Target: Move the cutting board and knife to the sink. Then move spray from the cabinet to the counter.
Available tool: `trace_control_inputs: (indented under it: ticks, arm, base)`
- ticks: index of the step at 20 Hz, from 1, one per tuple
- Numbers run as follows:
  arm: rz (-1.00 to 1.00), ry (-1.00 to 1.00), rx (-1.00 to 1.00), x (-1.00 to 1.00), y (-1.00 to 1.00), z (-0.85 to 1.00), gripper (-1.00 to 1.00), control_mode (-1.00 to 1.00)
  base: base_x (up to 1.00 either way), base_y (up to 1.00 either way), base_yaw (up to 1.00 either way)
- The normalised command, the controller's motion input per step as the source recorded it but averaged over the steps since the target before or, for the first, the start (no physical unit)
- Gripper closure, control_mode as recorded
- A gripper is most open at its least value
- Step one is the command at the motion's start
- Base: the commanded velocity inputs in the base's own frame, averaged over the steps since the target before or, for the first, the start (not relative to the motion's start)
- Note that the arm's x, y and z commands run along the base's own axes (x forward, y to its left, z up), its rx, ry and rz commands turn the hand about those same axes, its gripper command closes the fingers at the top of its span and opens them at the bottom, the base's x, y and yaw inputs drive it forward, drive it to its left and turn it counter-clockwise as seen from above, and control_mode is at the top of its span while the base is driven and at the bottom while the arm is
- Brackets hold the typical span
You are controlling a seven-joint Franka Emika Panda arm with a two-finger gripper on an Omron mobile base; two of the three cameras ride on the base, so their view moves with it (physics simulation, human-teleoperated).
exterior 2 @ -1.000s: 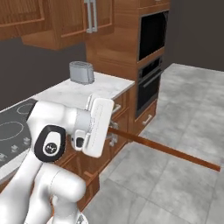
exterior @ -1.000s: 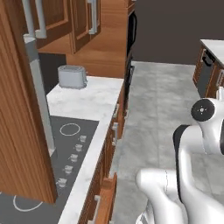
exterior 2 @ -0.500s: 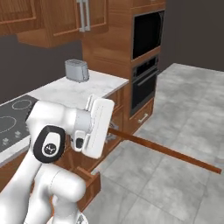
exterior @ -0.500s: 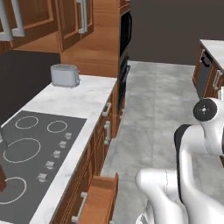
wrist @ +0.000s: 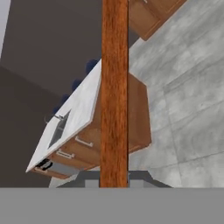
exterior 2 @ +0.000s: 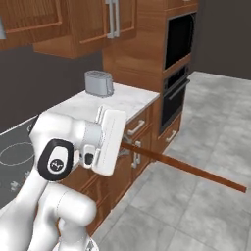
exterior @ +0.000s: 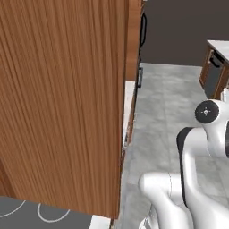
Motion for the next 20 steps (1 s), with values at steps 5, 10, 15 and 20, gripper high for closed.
trace_control_inputs:
  ticks: [5,10,15,20]
  arm:
    - [0.0,0.0,0.0,0.0,0.0,0.0,1.0,1.0]
    - [0.0,0.0,0.0,0.0,0.0,0.0,1.0,1.0]
    - [0.0,0.0,0.0,0.0,0.0,0.0,1.0,1.0]
    - [0.0,0.0,0.0,0.0,0.0,0.0,1.0,1.0]
  base:
    - [0.98,0.88,-0.14]
    - [0.23,0.05,0.43]
    - [-0.06,0.0,0.73]
    - [-0.1,-0.23,0.58]
